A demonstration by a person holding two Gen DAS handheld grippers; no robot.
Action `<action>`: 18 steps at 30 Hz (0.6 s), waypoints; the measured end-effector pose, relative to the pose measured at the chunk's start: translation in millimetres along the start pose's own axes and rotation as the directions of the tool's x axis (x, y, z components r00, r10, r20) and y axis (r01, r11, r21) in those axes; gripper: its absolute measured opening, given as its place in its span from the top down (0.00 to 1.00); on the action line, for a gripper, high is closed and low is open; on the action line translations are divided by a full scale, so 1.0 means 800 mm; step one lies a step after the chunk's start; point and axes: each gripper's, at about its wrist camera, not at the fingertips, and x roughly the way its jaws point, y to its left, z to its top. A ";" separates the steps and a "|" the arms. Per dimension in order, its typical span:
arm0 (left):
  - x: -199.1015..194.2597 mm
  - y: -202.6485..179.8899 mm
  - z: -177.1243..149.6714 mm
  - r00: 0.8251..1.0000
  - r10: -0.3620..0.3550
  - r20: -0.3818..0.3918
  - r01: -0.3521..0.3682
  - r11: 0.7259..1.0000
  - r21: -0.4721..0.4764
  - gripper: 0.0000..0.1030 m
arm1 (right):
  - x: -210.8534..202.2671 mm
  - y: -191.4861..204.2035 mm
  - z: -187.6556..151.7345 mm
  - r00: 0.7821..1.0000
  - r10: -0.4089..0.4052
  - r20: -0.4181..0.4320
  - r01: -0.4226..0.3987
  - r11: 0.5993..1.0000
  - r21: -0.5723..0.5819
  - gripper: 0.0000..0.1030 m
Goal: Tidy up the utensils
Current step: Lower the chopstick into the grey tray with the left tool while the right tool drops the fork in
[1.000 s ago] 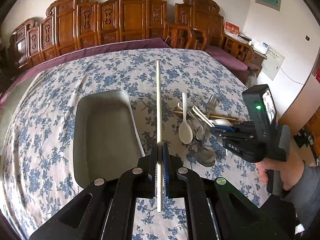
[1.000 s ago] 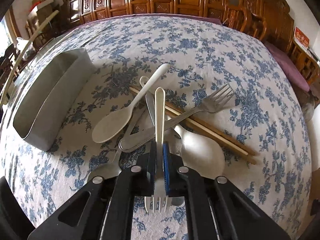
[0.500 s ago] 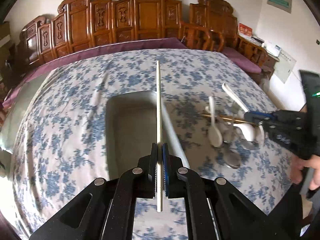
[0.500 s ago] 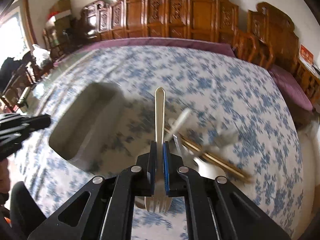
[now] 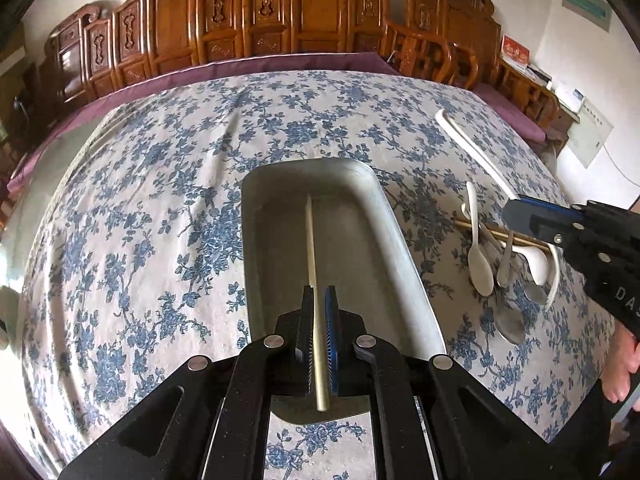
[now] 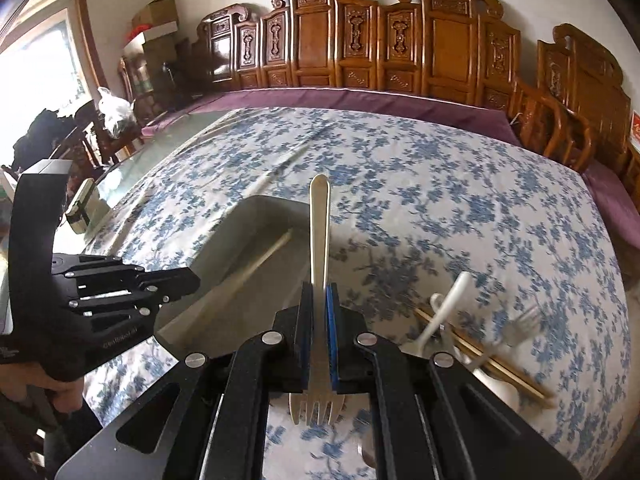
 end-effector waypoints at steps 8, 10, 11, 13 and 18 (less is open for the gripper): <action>-0.020 0.021 -0.011 1.000 0.020 0.017 -0.020 1.000 -0.018 0.95 | 0.033 0.037 0.014 0.999 0.042 -0.010 -0.042 0.999 -0.009 0.92; -0.027 0.029 -0.015 0.999 0.032 0.021 -0.031 0.999 -0.025 0.95 | 0.049 0.045 0.017 0.998 0.056 -0.029 -0.056 0.998 0.007 0.92; -0.030 0.032 -0.015 0.999 0.034 0.023 -0.033 0.999 -0.028 0.94 | 0.056 0.049 0.017 0.997 0.064 -0.036 -0.063 0.998 0.019 0.92; -0.037 0.038 -0.018 0.999 0.040 0.028 -0.039 0.999 -0.033 0.94 | 0.068 0.055 0.019 0.996 0.077 -0.047 -0.076 0.996 0.038 0.92; -0.050 0.047 -0.020 0.998 0.045 0.039 -0.043 0.998 -0.041 0.94 | 0.094 0.070 0.020 0.992 0.101 -0.080 -0.096 0.993 0.064 0.91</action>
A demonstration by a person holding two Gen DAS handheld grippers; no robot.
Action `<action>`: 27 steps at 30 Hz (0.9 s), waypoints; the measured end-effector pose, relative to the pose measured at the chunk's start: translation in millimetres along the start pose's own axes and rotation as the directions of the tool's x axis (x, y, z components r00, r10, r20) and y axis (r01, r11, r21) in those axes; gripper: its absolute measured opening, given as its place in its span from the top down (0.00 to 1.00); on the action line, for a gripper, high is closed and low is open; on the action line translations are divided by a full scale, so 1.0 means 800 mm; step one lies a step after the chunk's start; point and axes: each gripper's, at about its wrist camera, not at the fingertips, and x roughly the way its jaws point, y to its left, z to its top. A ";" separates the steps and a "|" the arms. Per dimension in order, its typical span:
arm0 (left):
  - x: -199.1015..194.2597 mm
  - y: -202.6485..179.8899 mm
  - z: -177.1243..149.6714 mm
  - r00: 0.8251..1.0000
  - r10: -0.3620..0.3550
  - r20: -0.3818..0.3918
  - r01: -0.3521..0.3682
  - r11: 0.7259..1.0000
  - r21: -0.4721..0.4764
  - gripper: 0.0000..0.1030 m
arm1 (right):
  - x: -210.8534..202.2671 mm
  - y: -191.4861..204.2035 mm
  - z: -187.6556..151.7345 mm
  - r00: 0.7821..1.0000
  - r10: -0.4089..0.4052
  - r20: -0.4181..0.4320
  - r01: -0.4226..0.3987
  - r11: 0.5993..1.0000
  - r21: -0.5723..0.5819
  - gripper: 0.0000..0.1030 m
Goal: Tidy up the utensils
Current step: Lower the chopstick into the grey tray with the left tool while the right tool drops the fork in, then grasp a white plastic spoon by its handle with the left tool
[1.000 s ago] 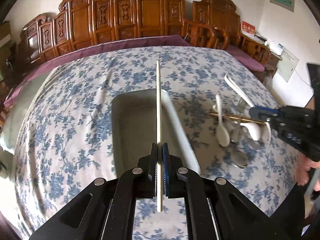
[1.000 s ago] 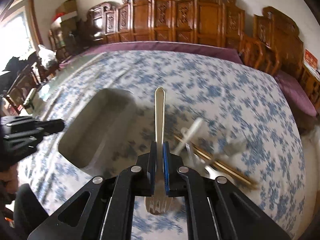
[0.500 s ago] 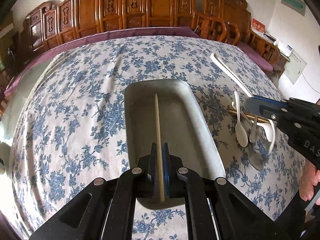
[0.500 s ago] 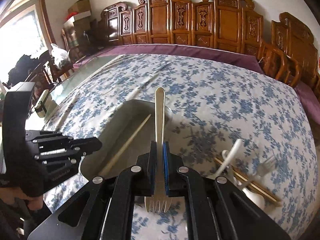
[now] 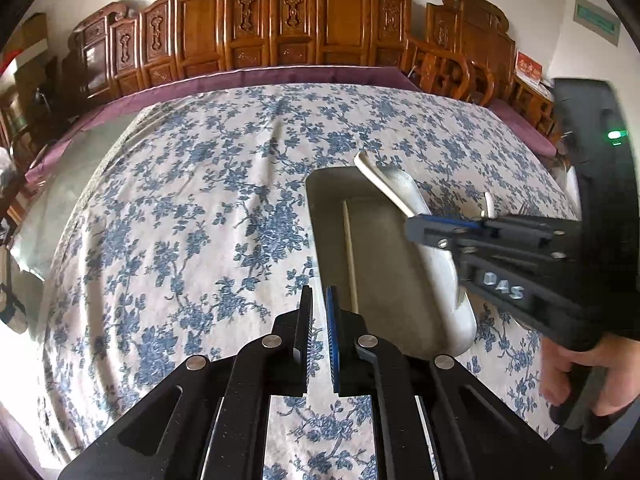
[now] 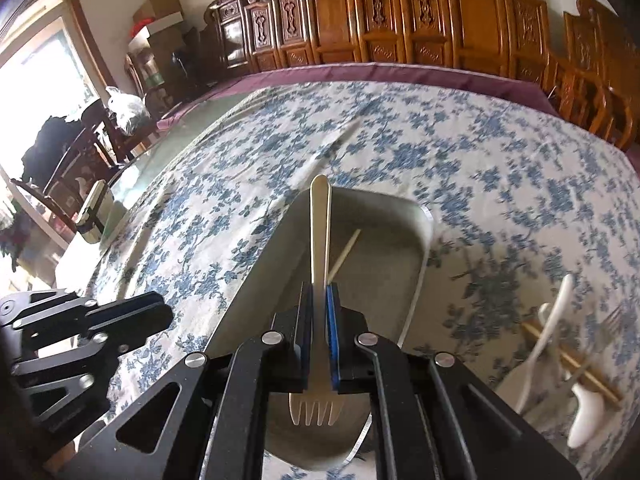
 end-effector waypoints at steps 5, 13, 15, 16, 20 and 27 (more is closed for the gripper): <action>-0.006 -0.001 -0.002 1.000 0.006 0.006 -0.006 1.000 0.006 0.94 | 0.004 0.004 -0.006 1.000 0.001 -0.018 -0.001 1.000 -0.016 0.91; -0.019 -0.020 0.002 1.000 -0.006 0.023 0.006 1.000 0.020 0.94 | -0.027 -0.013 -0.005 1.000 0.020 0.017 -0.020 1.000 -0.006 0.81; -0.025 -0.027 0.002 0.999 -0.014 0.033 0.013 1.000 0.026 0.94 | -0.041 -0.019 -0.009 0.999 0.018 0.033 -0.017 1.000 -0.012 0.81; -0.029 -0.033 0.003 0.999 -0.021 0.038 0.020 0.999 0.029 0.93 | -0.052 -0.024 -0.014 0.999 0.015 0.045 -0.014 1.000 -0.016 0.81; -0.040 -0.061 0.001 0.997 -0.039 0.066 0.035 0.997 0.066 0.71 | -0.094 -0.053 -0.039 0.997 -0.014 0.082 0.016 0.999 -0.030 0.81; -0.034 -0.123 0.004 0.994 -0.096 0.059 0.089 0.989 0.120 0.71 | -0.159 -0.138 -0.096 0.985 -0.130 0.116 0.132 0.991 -0.007 0.71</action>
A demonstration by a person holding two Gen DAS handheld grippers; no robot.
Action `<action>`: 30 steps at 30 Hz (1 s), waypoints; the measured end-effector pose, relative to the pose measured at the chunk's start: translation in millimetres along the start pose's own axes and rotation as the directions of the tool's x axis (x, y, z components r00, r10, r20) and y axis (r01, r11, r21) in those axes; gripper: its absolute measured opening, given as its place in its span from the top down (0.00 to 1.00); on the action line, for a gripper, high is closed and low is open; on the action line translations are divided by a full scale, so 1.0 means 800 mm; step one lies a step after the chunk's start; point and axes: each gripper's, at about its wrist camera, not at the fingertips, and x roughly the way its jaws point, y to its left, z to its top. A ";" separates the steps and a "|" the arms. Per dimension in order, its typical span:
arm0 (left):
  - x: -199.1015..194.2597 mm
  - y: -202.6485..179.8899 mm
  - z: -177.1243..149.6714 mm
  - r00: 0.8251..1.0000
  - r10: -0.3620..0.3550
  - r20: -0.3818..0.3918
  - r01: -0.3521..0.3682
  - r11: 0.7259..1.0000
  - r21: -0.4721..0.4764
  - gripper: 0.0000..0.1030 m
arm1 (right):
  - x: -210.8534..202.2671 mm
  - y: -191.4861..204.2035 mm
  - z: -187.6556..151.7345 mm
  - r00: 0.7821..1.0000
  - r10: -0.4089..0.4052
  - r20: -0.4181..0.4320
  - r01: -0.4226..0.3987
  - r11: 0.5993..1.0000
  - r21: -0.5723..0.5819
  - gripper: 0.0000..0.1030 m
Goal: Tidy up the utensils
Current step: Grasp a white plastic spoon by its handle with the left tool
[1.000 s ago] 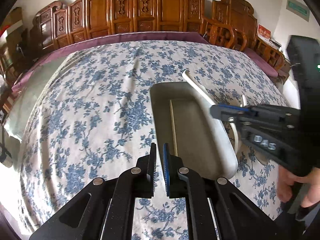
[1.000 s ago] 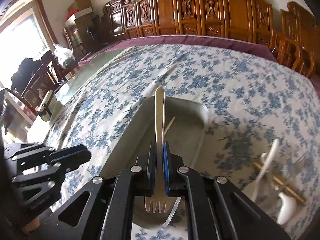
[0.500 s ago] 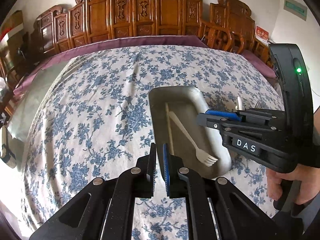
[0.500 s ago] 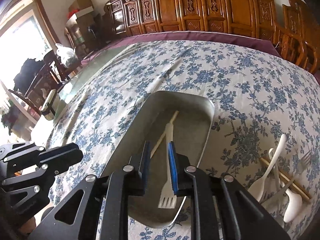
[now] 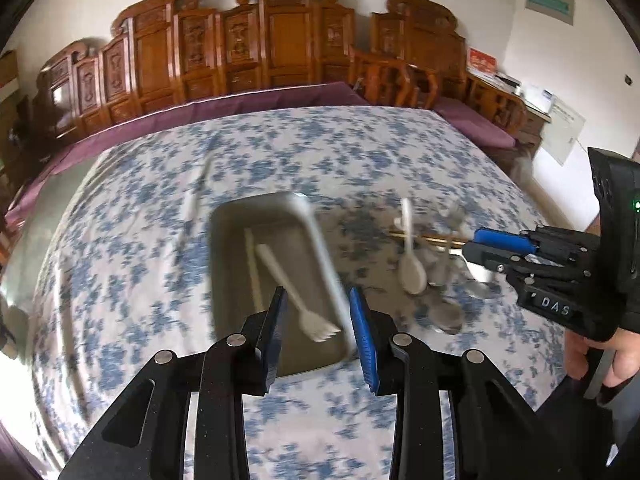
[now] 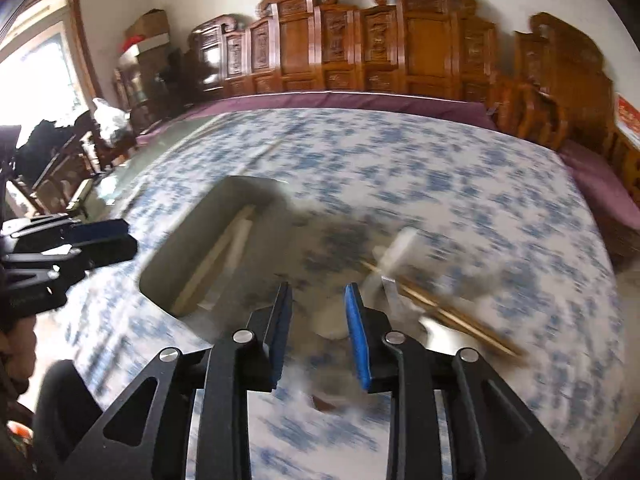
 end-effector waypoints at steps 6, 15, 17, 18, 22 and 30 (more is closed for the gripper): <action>0.036 -0.050 0.005 0.999 -0.032 -0.035 0.033 0.999 0.033 0.71 | -0.013 -0.063 -0.025 0.997 -0.069 0.032 0.067 0.997 0.042 0.70; 0.109 -0.094 0.017 0.994 -0.047 -0.103 0.055 0.996 0.071 0.71 | 0.010 -0.105 -0.041 0.996 -0.082 0.040 0.078 0.993 0.088 0.70; 0.131 -0.099 0.023 0.991 -0.057 -0.124 0.065 0.996 0.062 0.71 | 0.016 -0.109 -0.040 0.996 -0.085 0.040 0.082 0.993 0.089 0.70; 0.141 -0.102 0.026 0.989 -0.061 -0.135 0.069 0.996 0.057 0.71 | 0.020 -0.113 -0.041 0.996 -0.086 0.039 0.082 0.992 0.095 0.70; 0.178 -0.112 0.033 0.983 -0.069 -0.171 0.079 0.995 0.057 0.79 | 0.032 -0.124 -0.046 0.997 -0.082 0.016 0.080 0.991 0.111 0.70; 0.228 -0.124 0.047 0.975 -0.047 -0.217 0.066 0.995 0.081 0.81 | 0.033 -0.128 -0.050 0.997 -0.072 0.018 0.070 0.991 0.111 0.70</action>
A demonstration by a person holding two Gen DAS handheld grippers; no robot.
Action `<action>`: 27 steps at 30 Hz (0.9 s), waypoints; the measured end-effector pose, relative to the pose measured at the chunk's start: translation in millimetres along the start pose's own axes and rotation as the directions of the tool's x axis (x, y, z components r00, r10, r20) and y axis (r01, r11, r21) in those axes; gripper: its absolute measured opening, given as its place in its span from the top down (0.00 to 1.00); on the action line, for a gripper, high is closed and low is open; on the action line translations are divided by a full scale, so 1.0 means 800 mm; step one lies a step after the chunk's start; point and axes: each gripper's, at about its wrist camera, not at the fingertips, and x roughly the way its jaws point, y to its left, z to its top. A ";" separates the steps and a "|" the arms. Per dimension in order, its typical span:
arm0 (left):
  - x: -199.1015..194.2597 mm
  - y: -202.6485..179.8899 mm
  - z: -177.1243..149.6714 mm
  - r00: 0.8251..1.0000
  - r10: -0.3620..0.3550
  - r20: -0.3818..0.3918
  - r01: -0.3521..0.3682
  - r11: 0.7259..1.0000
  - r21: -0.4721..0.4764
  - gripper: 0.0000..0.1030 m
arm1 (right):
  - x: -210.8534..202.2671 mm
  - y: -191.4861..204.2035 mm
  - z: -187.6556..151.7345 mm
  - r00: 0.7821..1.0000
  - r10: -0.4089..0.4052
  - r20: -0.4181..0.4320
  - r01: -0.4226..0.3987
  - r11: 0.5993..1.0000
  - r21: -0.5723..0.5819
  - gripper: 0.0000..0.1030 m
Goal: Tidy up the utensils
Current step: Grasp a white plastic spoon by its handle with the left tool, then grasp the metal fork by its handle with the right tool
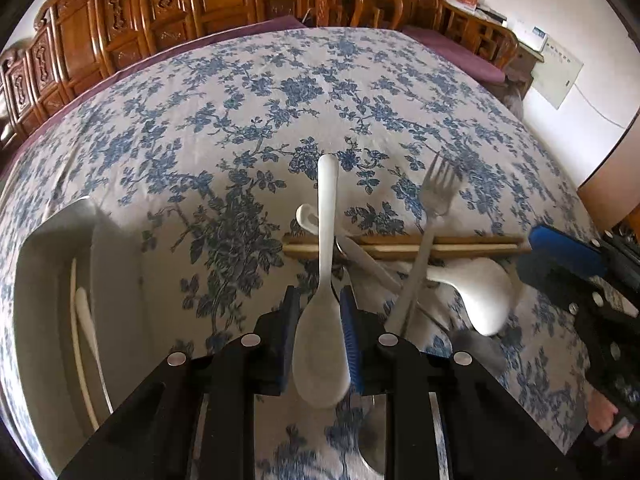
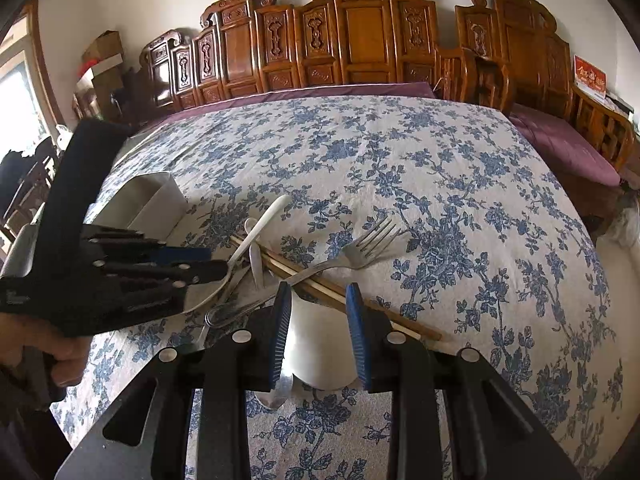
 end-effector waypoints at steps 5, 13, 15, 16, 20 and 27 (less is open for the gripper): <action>0.013 0.004 0.010 1.000 0.019 -0.020 -0.019 1.000 -0.004 0.82 | 0.001 -0.002 -0.002 1.000 0.011 0.001 -0.011 1.000 0.008 0.70; 0.023 0.009 0.015 0.999 0.028 -0.034 -0.029 0.999 -0.023 0.89 | 0.001 -0.003 -0.004 1.000 0.010 -0.002 -0.010 1.000 0.011 0.70; 0.023 0.009 0.014 1.000 0.006 -0.030 -0.007 1.000 -0.025 0.94 | 0.003 -0.003 -0.004 1.000 0.009 -0.006 -0.009 1.000 0.015 0.70; 0.021 0.008 0.013 1.000 0.001 -0.026 -0.002 1.000 -0.025 0.95 | 0.004 -0.003 -0.004 1.000 0.007 -0.008 -0.007 1.000 0.015 0.70; 0.006 0.004 0.009 1.000 0.004 0.001 -0.004 1.000 -0.021 0.96 | 0.009 -0.004 -0.005 1.000 0.004 -0.018 -0.003 1.000 0.028 0.70; -0.033 -0.002 0.000 0.998 -0.026 0.060 0.027 1.000 -0.008 0.96 | 0.023 -0.006 0.002 0.998 -0.004 -0.055 0.008 0.998 0.070 0.70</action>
